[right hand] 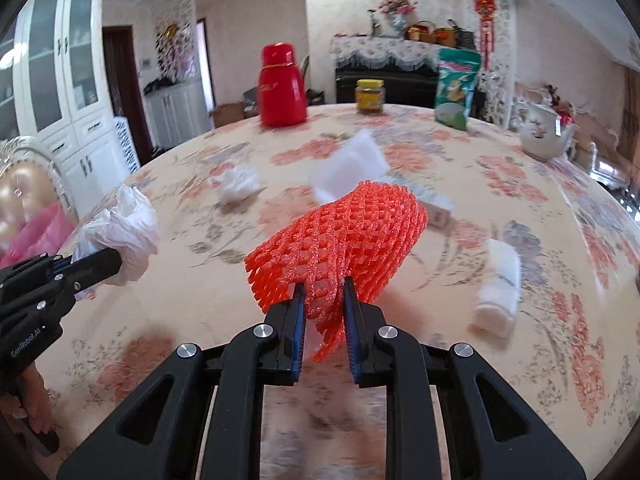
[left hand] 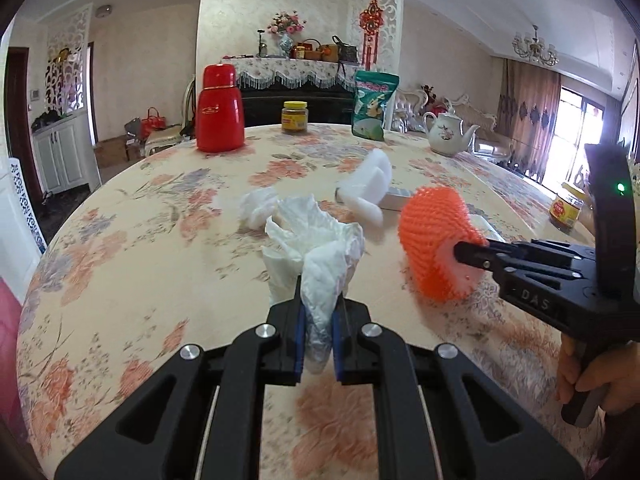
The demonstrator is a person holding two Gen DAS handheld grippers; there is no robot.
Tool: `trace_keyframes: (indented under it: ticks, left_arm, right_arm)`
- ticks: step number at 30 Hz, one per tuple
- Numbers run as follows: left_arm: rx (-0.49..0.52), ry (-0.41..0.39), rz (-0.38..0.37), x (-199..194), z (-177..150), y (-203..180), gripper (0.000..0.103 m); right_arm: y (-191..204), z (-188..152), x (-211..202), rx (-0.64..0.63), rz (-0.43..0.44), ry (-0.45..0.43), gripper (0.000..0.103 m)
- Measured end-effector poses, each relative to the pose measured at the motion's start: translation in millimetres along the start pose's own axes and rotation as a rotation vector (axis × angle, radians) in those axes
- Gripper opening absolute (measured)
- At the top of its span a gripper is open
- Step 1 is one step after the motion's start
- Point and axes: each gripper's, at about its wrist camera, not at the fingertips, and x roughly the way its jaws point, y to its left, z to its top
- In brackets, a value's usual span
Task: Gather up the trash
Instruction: 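Carry the orange net and tissue to the pink bin and release both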
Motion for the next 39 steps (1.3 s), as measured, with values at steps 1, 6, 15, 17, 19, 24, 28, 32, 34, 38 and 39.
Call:
trace_keyframes:
  ticks: [1, 6, 15, 17, 19, 24, 28, 32, 34, 38, 39]
  left_arm:
    - [-0.001, 0.0, 0.002, -3, -2, 2, 0.011]
    - [-0.03, -0.015, 0.015, -20, -9, 26, 0.011]
    - [-0.037, -0.05, 0.034, -50, -24, 51, 0.011]
    - [-0.028, -0.054, 0.04, -57, -29, 53, 0.011]
    - [-0.033, -0.057, 0.034, -64, -33, 56, 0.011]
    - [-0.047, -0.089, 0.048, -82, -36, 67, 0.011]
    - [-0.048, -0.117, 0.087, -100, -39, 82, 0.011]
    - [-0.06, -0.139, 0.124, -115, -43, 99, 0.011]
    - [-0.063, -0.154, 0.142, -125, -46, 108, 0.011]
    - [-0.079, -0.176, 0.194, -144, -50, 130, 0.011]
    - [-0.085, -0.179, 0.204, -147, -50, 135, 0.011]
  right_arm:
    - [7, 1, -1, -0.009, 0.013, 0.007, 0.02]
    - [48, 2, -17, -0.087, 0.057, 0.016, 0.02]
    - [86, -16, -57, -0.098, 0.107, -0.048, 0.02]
    - [93, -20, -62, -0.103, 0.123, -0.067, 0.02]
    - [103, -24, -65, -0.12, 0.129, -0.079, 0.02]
    - [127, -28, -69, -0.168, 0.156, -0.113, 0.02]
    - [149, -23, -72, -0.206, 0.203, -0.143, 0.02]
    - [173, -14, -69, -0.249, 0.244, -0.154, 0.02]
    - [186, -9, -66, -0.266, 0.275, -0.165, 0.02]
    - [218, 1, -57, -0.307, 0.333, -0.179, 0.02]
    - [226, 3, -54, -0.317, 0.345, -0.182, 0.02]
